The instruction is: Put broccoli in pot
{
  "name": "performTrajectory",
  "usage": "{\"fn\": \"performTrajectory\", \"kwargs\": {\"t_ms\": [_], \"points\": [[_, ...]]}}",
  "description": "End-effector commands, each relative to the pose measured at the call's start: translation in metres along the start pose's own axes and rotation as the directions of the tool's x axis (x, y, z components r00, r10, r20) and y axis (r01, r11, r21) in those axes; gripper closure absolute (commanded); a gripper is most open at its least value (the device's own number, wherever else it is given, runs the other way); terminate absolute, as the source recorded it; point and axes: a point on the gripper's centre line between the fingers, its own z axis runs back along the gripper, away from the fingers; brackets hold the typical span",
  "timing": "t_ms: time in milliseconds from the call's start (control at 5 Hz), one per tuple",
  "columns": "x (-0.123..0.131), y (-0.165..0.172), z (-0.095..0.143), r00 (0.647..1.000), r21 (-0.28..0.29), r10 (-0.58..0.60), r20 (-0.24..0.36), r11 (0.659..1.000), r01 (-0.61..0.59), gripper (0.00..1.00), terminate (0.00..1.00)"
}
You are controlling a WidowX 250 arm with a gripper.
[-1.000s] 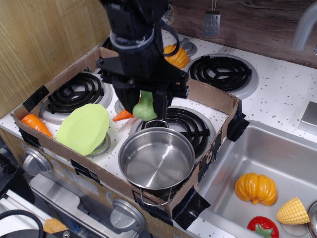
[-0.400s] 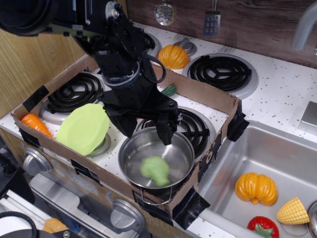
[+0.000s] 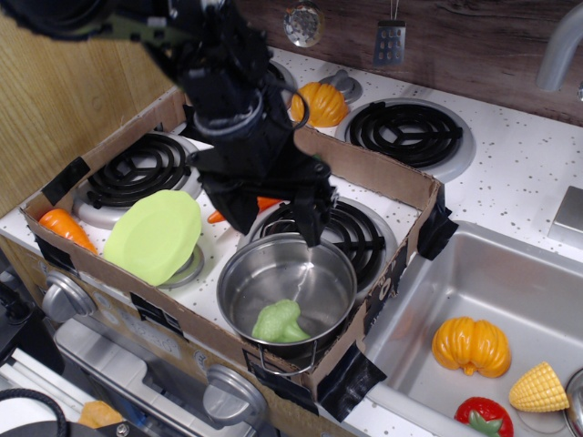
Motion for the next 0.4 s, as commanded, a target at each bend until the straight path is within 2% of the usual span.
{"fn": "performTrajectory", "kwargs": {"t_ms": [0, 200], "points": [[0.0107, -0.005, 0.0056, 1.0, 0.001, -0.001, 0.023, 1.0, 0.001, 0.0, 0.0], [0.0107, -0.005, 0.0056, 1.0, 0.001, -0.001, 0.023, 1.0, 0.001, 0.0, 1.0]]}}
